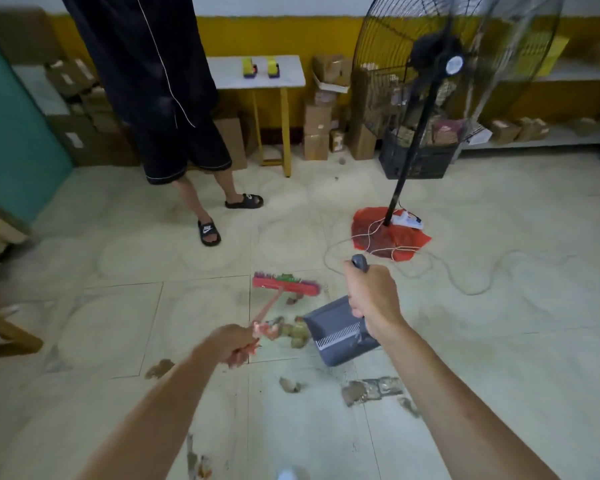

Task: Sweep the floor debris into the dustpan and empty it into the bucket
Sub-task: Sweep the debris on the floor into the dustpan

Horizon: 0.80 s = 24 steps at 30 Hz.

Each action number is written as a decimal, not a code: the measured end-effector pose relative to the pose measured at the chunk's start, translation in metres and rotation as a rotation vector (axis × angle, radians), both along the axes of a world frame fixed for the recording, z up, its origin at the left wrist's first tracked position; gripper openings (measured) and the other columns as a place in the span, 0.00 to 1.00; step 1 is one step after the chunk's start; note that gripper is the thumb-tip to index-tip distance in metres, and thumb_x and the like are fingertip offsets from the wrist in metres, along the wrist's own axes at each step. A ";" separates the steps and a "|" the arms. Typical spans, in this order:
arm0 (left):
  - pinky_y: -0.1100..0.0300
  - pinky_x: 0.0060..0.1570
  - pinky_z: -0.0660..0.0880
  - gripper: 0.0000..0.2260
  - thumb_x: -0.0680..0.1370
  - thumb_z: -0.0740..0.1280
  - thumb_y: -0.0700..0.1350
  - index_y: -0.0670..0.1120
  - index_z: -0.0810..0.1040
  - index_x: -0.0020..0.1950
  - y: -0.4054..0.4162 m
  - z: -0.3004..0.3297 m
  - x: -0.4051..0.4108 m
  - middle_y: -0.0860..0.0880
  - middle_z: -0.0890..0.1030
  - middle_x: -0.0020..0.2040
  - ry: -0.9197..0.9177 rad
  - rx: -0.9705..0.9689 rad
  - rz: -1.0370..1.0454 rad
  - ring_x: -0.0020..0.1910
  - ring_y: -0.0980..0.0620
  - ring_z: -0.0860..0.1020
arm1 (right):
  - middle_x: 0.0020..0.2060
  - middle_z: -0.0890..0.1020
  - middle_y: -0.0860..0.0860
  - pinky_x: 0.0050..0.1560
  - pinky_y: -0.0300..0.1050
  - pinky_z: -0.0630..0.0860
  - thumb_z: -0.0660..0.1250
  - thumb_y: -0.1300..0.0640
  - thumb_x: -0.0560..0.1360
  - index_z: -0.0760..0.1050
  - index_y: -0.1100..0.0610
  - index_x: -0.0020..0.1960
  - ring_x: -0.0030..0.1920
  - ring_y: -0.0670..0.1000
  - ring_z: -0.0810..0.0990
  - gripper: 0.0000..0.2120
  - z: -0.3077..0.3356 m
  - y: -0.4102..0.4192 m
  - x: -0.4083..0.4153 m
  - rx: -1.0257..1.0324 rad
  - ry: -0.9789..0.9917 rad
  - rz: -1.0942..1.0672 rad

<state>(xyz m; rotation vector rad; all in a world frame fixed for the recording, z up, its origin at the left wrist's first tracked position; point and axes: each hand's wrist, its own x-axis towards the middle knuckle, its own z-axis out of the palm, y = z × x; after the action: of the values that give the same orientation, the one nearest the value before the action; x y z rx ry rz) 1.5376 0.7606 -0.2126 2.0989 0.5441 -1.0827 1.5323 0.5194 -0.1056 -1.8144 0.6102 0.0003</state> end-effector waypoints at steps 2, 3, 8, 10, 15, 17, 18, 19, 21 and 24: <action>0.68 0.16 0.59 0.17 0.83 0.58 0.46 0.43 0.74 0.37 -0.008 -0.022 0.033 0.52 0.68 0.19 0.027 -0.045 0.043 0.14 0.56 0.64 | 0.20 0.69 0.49 0.18 0.35 0.60 0.65 0.52 0.73 0.66 0.56 0.30 0.16 0.47 0.64 0.16 -0.020 0.000 0.020 -0.028 0.022 -0.050; 0.66 0.16 0.60 0.17 0.83 0.58 0.48 0.42 0.74 0.37 -0.012 -0.031 0.049 0.51 0.68 0.20 0.034 -0.052 0.055 0.15 0.56 0.64 | 0.19 0.69 0.48 0.17 0.35 0.60 0.65 0.52 0.74 0.65 0.55 0.29 0.15 0.46 0.64 0.17 -0.029 -0.002 0.029 -0.039 0.033 -0.071; 0.65 0.15 0.65 0.23 0.81 0.60 0.59 0.40 0.75 0.41 -0.028 -0.080 0.122 0.48 0.73 0.24 -0.057 0.043 -0.017 0.17 0.54 0.68 | 0.21 0.71 0.50 0.19 0.37 0.63 0.64 0.50 0.72 0.68 0.58 0.29 0.17 0.47 0.67 0.17 -0.069 -0.022 0.064 -0.170 0.128 -0.113; 0.64 0.15 0.66 0.19 0.82 0.60 0.54 0.38 0.76 0.48 -0.035 -0.095 0.135 0.48 0.74 0.27 -0.083 0.092 -0.114 0.19 0.55 0.68 | 0.21 0.73 0.50 0.16 0.35 0.63 0.64 0.50 0.72 0.69 0.63 0.31 0.16 0.44 0.69 0.18 -0.079 -0.024 0.073 -0.192 0.146 -0.121; 0.59 0.24 0.68 0.12 0.85 0.54 0.41 0.40 0.76 0.57 -0.030 -0.102 0.106 0.45 0.78 0.32 0.073 0.171 -0.218 0.21 0.54 0.67 | 0.19 0.71 0.48 0.14 0.31 0.63 0.66 0.52 0.73 0.68 0.60 0.30 0.14 0.43 0.68 0.18 -0.080 -0.024 0.089 -0.106 0.178 -0.156; 0.61 0.21 0.69 0.12 0.85 0.55 0.42 0.38 0.75 0.59 -0.024 -0.089 0.087 0.41 0.84 0.40 0.072 0.210 -0.258 0.20 0.54 0.70 | 0.20 0.69 0.49 0.13 0.30 0.56 0.65 0.54 0.74 0.65 0.58 0.30 0.12 0.43 0.64 0.17 -0.075 -0.024 0.091 -0.083 0.192 -0.120; 0.62 0.20 0.69 0.15 0.85 0.56 0.45 0.36 0.77 0.56 -0.021 -0.078 0.077 0.41 0.85 0.41 0.082 0.210 -0.262 0.20 0.54 0.70 | 0.21 0.68 0.50 0.13 0.30 0.54 0.64 0.55 0.74 0.64 0.57 0.31 0.12 0.43 0.62 0.16 -0.070 -0.025 0.090 -0.069 0.199 -0.109; 0.62 0.21 0.69 0.18 0.84 0.57 0.49 0.36 0.79 0.51 -0.017 -0.069 0.066 0.42 0.85 0.39 0.092 0.225 -0.273 0.20 0.55 0.71 | 0.23 0.67 0.51 0.13 0.30 0.54 0.64 0.56 0.74 0.64 0.57 0.33 0.14 0.43 0.61 0.14 -0.067 -0.027 0.089 -0.055 0.205 -0.103; 0.61 0.25 0.71 0.24 0.83 0.57 0.56 0.38 0.80 0.43 -0.009 -0.044 0.050 0.45 0.82 0.34 0.177 0.206 -0.285 0.20 0.54 0.71 | 0.27 0.68 0.53 0.15 0.31 0.53 0.63 0.56 0.73 0.66 0.56 0.36 0.21 0.48 0.65 0.09 -0.057 -0.031 0.083 -0.031 0.227 -0.066; 0.66 0.18 0.64 0.21 0.83 0.56 0.49 0.39 0.77 0.38 0.013 -0.012 0.051 0.46 0.74 0.26 0.344 0.073 -0.087 0.16 0.56 0.65 | 0.25 0.70 0.51 0.16 0.31 0.57 0.64 0.54 0.70 0.67 0.55 0.34 0.20 0.49 0.65 0.10 -0.043 -0.044 0.075 -0.019 0.239 -0.007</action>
<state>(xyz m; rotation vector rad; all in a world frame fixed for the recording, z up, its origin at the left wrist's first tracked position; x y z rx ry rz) 1.5886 0.7737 -0.2247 2.0241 0.6683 -1.5090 1.6068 0.4753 -0.1488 -1.8449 0.7876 0.2098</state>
